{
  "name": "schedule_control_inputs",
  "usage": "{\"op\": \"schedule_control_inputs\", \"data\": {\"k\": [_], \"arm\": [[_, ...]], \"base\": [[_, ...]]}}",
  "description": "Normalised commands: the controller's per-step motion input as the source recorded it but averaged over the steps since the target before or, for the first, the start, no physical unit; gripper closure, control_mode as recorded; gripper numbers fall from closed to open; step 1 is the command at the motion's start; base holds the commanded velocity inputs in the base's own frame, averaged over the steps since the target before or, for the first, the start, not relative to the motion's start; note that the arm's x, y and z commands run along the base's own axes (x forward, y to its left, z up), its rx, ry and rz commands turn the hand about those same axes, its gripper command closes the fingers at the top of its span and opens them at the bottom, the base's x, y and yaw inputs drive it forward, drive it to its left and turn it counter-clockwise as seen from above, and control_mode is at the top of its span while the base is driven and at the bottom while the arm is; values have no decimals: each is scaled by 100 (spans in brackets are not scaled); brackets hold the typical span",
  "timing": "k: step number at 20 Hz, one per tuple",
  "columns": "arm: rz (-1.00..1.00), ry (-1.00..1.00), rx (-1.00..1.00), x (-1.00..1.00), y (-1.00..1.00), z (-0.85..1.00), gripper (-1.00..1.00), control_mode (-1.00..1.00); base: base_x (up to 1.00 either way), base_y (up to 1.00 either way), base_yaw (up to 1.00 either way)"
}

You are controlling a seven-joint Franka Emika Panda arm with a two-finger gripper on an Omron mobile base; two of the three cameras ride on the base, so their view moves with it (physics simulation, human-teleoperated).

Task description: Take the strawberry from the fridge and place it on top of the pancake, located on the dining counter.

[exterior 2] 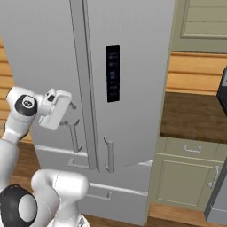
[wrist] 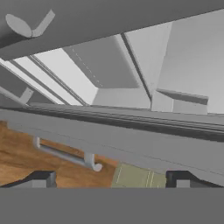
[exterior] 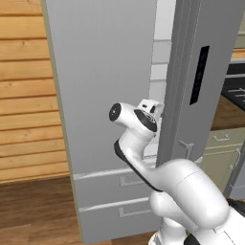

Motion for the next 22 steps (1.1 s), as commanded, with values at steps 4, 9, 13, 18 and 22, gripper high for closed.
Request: {"op": "schedule_control_inputs", "data": {"k": [4, 9, 13, 18, 22], "arm": [[0, 13, -7, 41, -23, 0, -100, -100], [0, 9, -5, 17, -7, 0, -100, -100], [0, 5, -6, 0, 0, 0, -100, -100], [0, 1, -9, 4, 0, 0, -100, -100], [3, 5, -8, 32, 0, 0, -100, -100]], "base": [[0, 0, 0], [0, 0, 0], [0, 0, 0], [0, 0, 0], [0, 0, 0]]}}
